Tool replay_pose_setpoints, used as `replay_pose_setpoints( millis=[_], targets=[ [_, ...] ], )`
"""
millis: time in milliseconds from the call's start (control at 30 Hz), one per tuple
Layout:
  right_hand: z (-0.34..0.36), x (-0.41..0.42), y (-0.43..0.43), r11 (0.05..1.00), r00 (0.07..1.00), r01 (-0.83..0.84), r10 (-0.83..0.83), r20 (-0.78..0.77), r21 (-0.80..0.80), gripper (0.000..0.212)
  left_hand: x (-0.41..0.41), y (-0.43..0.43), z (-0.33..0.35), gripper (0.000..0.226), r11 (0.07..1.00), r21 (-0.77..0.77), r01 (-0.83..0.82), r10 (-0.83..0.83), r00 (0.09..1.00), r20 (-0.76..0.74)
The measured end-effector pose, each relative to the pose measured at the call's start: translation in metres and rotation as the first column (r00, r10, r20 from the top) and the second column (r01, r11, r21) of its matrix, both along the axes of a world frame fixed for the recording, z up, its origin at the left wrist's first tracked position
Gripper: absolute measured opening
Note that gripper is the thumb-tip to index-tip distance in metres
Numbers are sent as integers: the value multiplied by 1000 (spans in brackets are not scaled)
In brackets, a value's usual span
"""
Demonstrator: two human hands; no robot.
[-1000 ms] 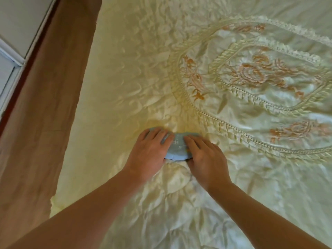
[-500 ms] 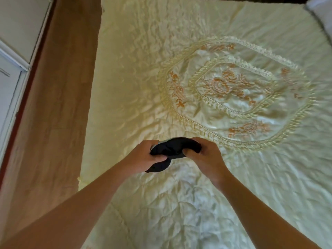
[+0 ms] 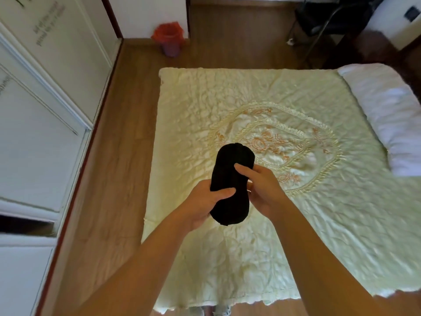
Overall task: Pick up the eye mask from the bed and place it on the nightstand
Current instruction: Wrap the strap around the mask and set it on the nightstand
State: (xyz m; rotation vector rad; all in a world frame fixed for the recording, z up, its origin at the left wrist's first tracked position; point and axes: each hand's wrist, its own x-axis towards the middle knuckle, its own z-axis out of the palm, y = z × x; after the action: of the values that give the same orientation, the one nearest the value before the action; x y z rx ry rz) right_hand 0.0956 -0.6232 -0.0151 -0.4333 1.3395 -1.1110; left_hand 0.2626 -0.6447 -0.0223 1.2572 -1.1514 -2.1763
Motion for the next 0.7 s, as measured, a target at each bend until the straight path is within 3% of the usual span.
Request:
replay_pose_setpoints(
  millis=[200, 367, 467, 600, 700],
  targets=[
    [42, 1, 17, 1000, 1000, -7, 7, -28, -6, 19, 1, 27, 45, 38, 995, -92, 35, -27, 996, 86],
    [65, 9, 16, 997, 998, -9, 5, -57, -76, 23, 4, 39, 59, 38, 993, -66, -102, 106, 992, 67],
    [71, 15, 20, 976, 985, 3, -40, -169, -216, 23, 4, 44, 65, 37, 982, -40, -185, 186, 982, 40],
    [79, 18, 33, 865, 929, -141, -54, -367, -482, 27, 7, 48, 71, 32, 965, -24, -262, 262, 965, -11],
    [76, 14, 44, 727, 829, -368, -26, -559, -580, 34, 10, 49, 74, 26, 952, -30, -305, 304, 952, -16]
  ],
)
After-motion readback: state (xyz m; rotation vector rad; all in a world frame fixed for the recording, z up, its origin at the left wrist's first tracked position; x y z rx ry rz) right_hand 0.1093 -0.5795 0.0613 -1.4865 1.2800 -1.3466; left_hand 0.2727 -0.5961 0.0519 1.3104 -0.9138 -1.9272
